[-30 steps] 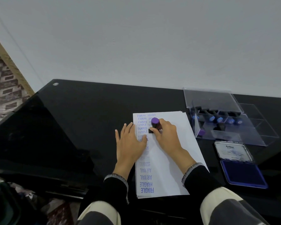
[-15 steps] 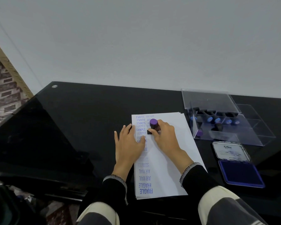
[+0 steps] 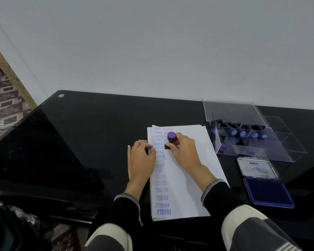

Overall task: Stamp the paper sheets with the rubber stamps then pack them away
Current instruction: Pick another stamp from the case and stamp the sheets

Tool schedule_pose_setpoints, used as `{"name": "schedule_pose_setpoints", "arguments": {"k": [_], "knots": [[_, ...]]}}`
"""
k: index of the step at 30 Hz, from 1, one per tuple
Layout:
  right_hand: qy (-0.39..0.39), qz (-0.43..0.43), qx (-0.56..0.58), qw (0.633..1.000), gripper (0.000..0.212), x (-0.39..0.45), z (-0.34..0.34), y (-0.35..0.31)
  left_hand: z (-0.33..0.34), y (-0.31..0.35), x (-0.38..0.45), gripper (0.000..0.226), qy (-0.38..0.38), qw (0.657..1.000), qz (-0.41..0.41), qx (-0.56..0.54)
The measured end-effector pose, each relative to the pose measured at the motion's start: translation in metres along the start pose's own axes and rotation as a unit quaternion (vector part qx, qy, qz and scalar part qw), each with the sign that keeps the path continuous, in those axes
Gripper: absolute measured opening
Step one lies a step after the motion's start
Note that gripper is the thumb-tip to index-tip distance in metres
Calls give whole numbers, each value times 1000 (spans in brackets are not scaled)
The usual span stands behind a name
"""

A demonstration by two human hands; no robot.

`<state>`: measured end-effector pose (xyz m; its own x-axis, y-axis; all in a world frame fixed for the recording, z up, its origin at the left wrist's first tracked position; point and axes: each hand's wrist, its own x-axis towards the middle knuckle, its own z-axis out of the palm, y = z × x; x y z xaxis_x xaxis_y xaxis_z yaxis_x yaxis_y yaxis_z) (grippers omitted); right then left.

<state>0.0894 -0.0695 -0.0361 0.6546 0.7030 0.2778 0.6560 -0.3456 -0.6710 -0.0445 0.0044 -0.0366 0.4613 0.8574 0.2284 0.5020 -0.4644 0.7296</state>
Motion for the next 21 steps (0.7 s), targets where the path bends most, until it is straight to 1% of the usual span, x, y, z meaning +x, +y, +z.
{"name": "schedule_pose_setpoints", "arguments": {"k": [11,16,21], "knots": [[12,3,-8,1000,29,-5,0,-2,1,-1,0,6,-1,1000,8,17],[22,13,8,1000,31,-6,2,-2,2,-1,0,6,-4,1000,10,25],[27,3,3,1000,27,-7,2,-4,2,-1,0,5,-1,1000,15,28]]}}
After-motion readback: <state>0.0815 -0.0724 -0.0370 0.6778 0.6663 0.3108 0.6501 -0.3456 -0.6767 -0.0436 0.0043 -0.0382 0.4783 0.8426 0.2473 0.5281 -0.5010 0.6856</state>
